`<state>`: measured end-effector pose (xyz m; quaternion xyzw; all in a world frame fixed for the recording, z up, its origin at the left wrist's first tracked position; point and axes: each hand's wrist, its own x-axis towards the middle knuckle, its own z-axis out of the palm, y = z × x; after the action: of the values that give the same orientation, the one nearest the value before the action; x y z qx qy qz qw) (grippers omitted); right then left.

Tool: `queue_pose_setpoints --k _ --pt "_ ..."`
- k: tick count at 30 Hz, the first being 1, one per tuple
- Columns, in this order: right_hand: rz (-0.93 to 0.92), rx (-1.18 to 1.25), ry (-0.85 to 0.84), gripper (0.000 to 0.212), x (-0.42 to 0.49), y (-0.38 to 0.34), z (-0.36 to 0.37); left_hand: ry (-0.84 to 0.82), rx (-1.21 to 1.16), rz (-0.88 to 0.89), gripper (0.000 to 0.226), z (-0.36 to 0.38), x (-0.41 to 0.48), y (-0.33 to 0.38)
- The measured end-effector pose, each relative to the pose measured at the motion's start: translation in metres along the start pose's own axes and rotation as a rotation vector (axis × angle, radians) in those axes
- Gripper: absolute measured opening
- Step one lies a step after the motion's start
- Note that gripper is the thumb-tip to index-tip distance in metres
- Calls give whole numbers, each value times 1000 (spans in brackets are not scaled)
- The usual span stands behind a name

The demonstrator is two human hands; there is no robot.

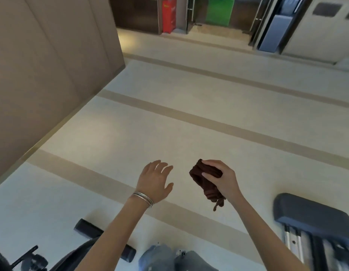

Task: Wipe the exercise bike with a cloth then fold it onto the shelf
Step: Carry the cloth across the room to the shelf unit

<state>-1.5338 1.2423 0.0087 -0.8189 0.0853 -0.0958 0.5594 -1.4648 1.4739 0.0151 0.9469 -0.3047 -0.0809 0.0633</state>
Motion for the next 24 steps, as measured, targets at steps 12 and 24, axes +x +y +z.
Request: queue_pose_setpoints --k 12,24 --pt "181 -19 191 41 62 34 -52 25 49 213 64 2 145 5" --pt "274 -44 357 37 147 42 -78 -3 118 348 66 -22 288 7"
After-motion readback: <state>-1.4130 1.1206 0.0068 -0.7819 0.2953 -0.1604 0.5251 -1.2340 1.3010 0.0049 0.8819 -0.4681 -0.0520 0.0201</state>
